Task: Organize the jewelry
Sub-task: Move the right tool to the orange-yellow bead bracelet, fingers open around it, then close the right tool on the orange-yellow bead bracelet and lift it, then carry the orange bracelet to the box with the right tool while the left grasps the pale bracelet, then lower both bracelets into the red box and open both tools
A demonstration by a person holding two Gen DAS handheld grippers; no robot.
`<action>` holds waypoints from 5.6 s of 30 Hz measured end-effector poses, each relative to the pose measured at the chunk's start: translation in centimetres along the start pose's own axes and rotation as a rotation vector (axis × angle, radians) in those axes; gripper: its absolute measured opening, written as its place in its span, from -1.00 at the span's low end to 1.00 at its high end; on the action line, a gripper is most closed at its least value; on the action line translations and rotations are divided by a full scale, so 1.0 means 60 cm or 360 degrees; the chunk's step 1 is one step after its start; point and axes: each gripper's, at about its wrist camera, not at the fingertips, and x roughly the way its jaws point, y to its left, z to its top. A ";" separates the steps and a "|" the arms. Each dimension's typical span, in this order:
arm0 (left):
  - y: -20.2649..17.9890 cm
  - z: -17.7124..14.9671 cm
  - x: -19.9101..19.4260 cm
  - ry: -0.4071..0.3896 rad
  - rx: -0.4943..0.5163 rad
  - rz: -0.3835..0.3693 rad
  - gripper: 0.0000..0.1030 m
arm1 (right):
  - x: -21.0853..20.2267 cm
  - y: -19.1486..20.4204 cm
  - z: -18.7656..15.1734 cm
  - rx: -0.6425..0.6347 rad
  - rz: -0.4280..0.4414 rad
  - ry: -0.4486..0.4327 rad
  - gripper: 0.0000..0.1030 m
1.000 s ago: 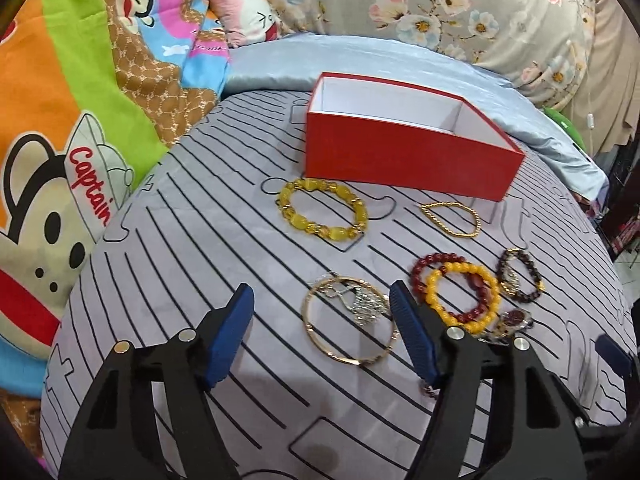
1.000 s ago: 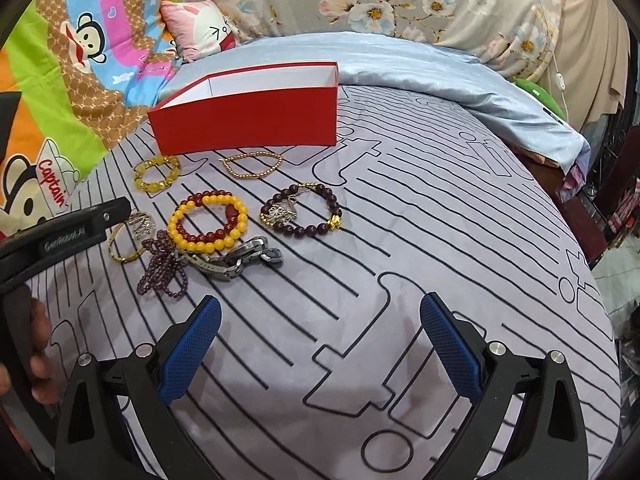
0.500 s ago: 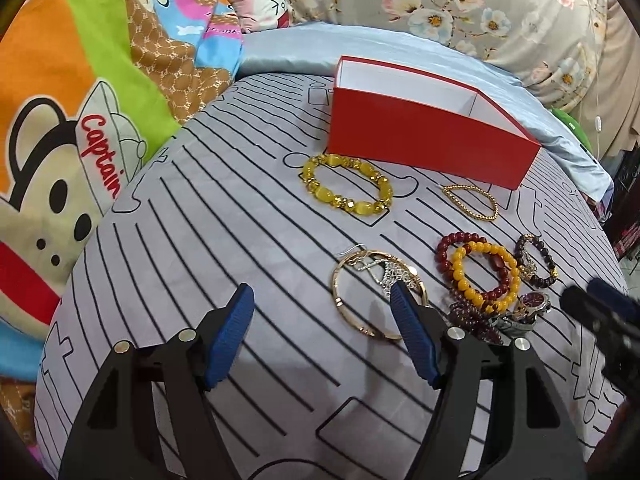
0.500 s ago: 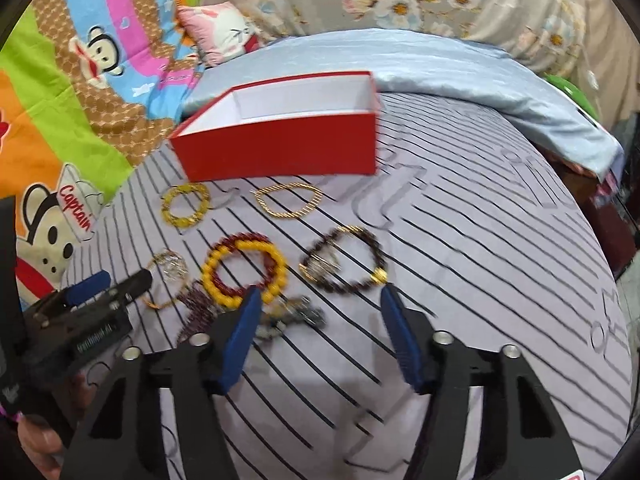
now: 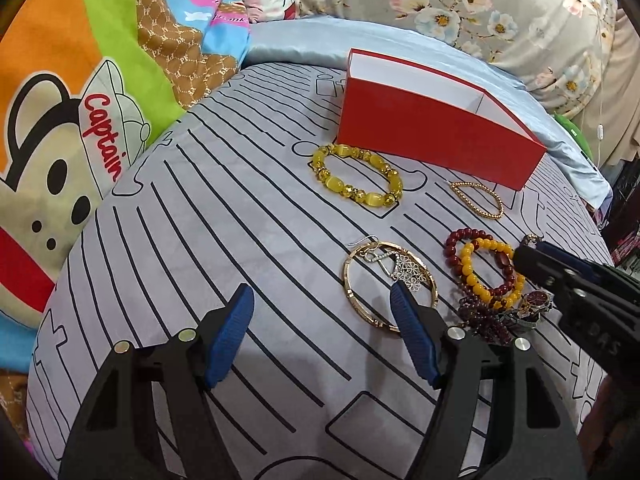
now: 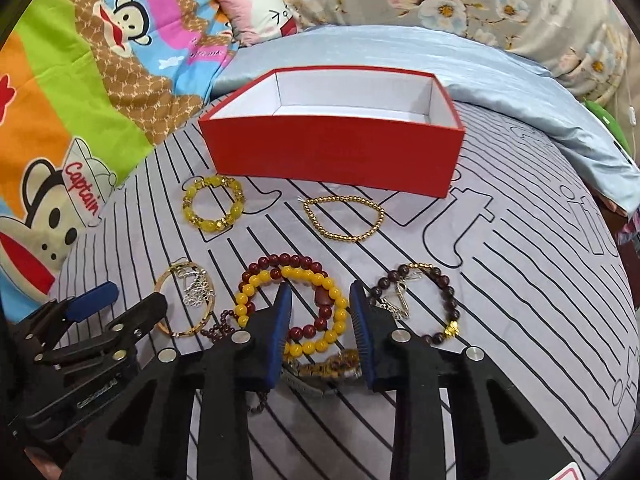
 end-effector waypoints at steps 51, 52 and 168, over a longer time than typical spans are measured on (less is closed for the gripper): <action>0.001 0.004 0.004 0.0014 -0.0016 -0.0014 0.42 | 0.024 -0.009 -0.003 -0.0006 0.0111 0.0059 -0.79; 0.002 0.008 0.004 0.0018 -0.0027 -0.0023 0.42 | 0.020 -0.010 -0.003 -0.0005 0.0113 0.0049 -0.79; -0.149 0.393 0.136 -0.0163 0.0267 -0.0137 0.16 | 0.073 -0.118 0.313 0.0031 0.0104 -0.0233 -0.39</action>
